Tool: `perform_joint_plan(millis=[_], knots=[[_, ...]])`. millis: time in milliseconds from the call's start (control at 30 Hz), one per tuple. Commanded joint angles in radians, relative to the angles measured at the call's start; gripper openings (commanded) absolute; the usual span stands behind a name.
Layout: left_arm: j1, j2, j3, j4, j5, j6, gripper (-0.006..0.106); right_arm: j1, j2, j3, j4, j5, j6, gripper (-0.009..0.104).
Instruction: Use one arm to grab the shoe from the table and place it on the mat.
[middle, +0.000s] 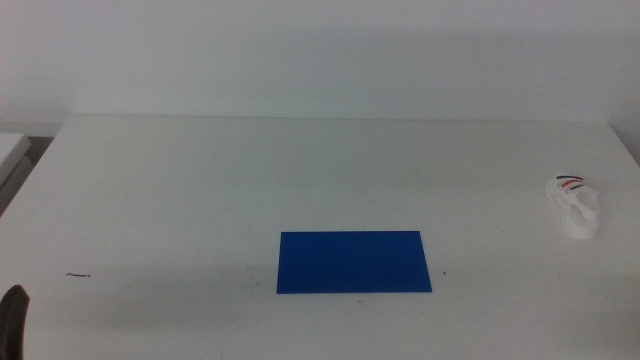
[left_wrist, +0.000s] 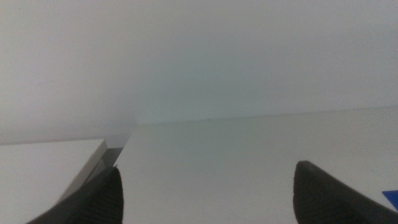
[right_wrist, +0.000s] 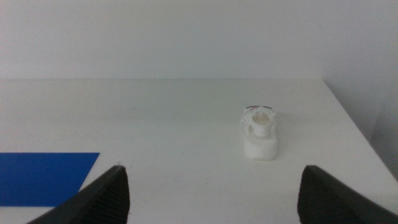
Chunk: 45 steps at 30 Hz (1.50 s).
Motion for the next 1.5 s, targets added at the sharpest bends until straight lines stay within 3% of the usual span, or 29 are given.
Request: perform_joint_plan(millis=[0,133,267,367,500,700,833,1000,1200,1467], knots=[[0.000,0.005,0.001,-0.004,-0.011,-0.003,0.094,0.002,-0.005,0.001,0.009,0.038,-0.005,0.093],[0.000,0.005,0.001,-0.004,-0.011,-0.003,0.094,0.002,0.006,-0.170,0.056,0.214,0.024,0.093],[0.000,0.005,0.001,-0.004,-0.011,-0.003,0.094,0.002,0.124,-0.407,0.058,0.358,0.030,0.093],[0.000,0.005,0.001,-0.004,-0.011,-0.003,0.094,0.002,0.268,-0.574,0.056,0.532,0.030,0.093],[0.000,0.005,0.001,-0.004,-0.011,-0.003,0.094,0.002,0.486,-0.740,0.000,0.594,-0.024,0.093],[0.000,0.005,0.001,-0.004,-0.011,-0.003,0.094,0.002,0.887,-0.946,0.000,0.889,-0.033,0.093],[0.000,0.005,0.001,-0.004,-0.011,-0.003,0.094,0.000,1.122,-1.006,0.000,0.856,-0.060,0.093],[0.000,0.005,0.001,-0.004,-0.011,-0.003,0.094,-0.070,1.365,-1.122,0.085,0.776,-0.119,0.093],[0.000,0.005,0.001,-0.004,-0.011,-0.003,0.094,-0.119,1.649,-1.353,0.000,0.749,-0.095,0.093],[0.000,0.005,0.001,-0.004,-0.011,-0.003,0.094,-0.121,1.954,-1.520,-0.006,0.674,-0.059,0.092]])
